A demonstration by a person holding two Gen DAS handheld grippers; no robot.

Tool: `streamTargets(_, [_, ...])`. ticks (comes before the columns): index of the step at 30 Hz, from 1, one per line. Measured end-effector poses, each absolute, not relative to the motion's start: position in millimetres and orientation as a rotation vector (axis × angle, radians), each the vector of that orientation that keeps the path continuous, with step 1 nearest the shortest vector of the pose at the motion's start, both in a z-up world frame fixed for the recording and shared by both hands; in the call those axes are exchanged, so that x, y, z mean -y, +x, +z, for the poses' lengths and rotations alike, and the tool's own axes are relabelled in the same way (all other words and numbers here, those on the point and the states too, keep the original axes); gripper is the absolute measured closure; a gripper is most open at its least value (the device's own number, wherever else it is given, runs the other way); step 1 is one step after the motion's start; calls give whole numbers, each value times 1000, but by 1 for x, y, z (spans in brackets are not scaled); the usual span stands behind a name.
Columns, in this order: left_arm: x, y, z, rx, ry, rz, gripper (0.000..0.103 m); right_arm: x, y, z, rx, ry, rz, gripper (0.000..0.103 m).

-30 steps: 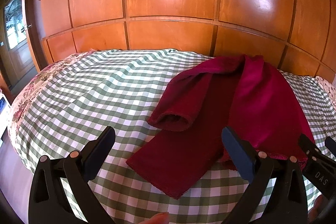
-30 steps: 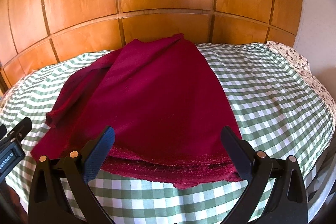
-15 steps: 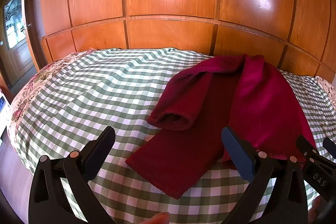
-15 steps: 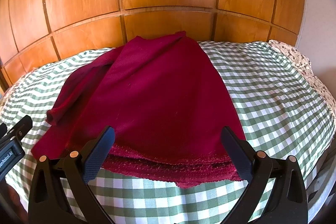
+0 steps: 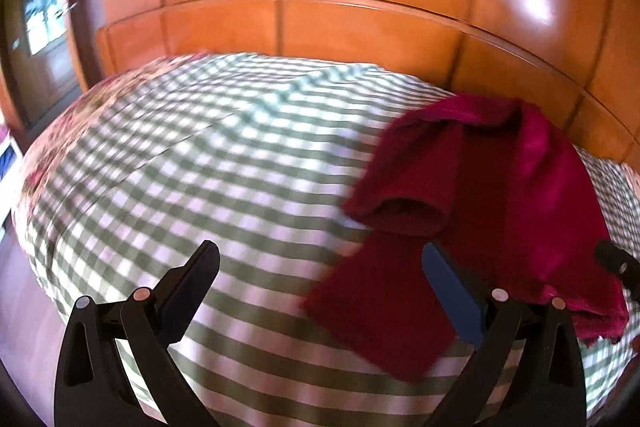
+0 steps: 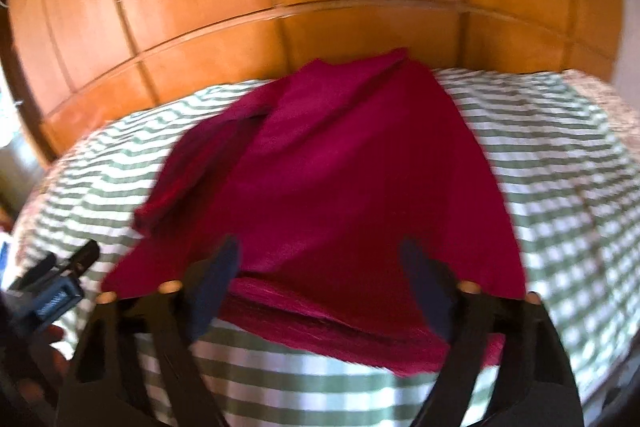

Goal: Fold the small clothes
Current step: 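Grasp the dark red sweater hem with the right tool and lift it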

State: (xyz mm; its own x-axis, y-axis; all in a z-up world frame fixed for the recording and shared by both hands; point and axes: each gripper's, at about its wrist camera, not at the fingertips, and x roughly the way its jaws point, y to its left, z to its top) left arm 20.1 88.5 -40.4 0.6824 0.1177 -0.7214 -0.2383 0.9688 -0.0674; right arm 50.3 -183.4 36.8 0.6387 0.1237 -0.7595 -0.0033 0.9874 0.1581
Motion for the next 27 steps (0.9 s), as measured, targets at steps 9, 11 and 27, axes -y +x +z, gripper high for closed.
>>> streamTargets(9, [-153, 3, -66, -810, -278, 301, 3, 127, 115, 29, -941, 160, 290, 52])
streamTargets(11, [-156, 2, -69, -819, -281, 299, 3, 112, 127, 22, -971, 170, 327, 52])
streamTargets(27, [-159, 5, -79, -856, -311, 263, 3, 49, 171, 10, -1000, 21, 308, 99])
